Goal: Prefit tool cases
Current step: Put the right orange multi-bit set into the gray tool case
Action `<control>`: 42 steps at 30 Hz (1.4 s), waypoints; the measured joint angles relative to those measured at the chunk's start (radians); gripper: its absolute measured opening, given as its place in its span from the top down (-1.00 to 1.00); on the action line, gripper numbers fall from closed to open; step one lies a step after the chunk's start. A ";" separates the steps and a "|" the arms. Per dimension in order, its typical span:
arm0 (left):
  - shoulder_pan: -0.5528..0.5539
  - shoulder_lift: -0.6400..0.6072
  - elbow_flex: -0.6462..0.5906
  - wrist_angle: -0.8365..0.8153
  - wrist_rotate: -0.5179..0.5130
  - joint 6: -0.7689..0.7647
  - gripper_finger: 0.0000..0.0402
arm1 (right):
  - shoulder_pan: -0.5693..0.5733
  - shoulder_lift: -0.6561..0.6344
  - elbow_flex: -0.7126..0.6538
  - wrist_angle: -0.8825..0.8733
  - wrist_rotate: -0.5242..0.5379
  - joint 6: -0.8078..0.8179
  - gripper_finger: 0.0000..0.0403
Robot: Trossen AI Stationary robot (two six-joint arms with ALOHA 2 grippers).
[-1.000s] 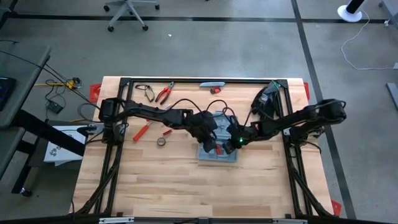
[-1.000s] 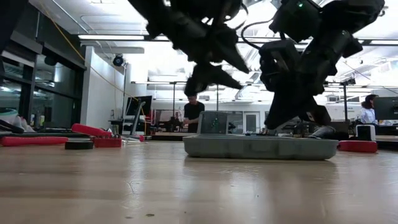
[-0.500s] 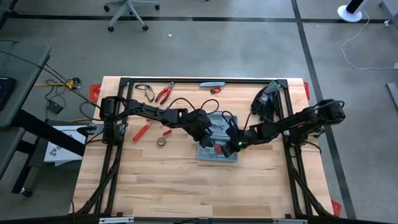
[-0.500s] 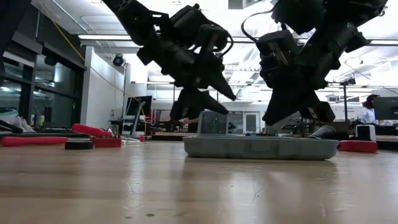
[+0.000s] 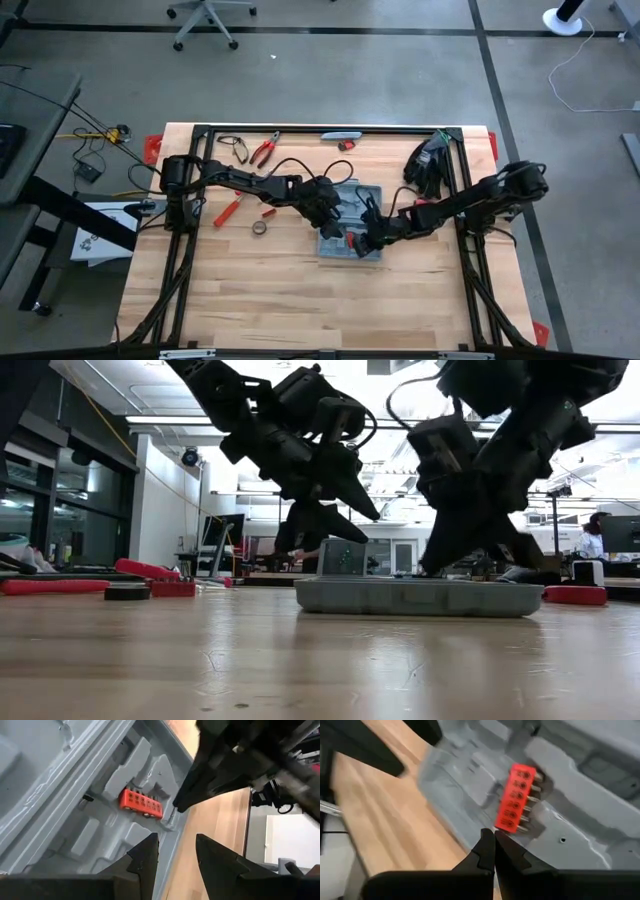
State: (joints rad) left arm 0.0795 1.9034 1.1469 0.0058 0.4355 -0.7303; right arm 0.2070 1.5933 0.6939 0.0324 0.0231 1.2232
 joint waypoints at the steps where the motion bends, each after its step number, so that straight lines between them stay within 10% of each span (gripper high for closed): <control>1: 0.000 0.000 0.000 0.000 0.000 0.000 0.38 | 0.000 0.015 0.009 -0.003 -0.003 0.000 1.00; 42: 0.000 0.000 0.000 0.022 -0.051 0.002 0.38 | -0.002 0.047 0.046 -0.124 -0.006 -0.053 1.00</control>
State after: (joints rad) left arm 0.0795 1.9034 1.1469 0.0280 0.3842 -0.7288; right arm 0.2050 1.6402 0.7403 -0.0919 0.0175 1.1702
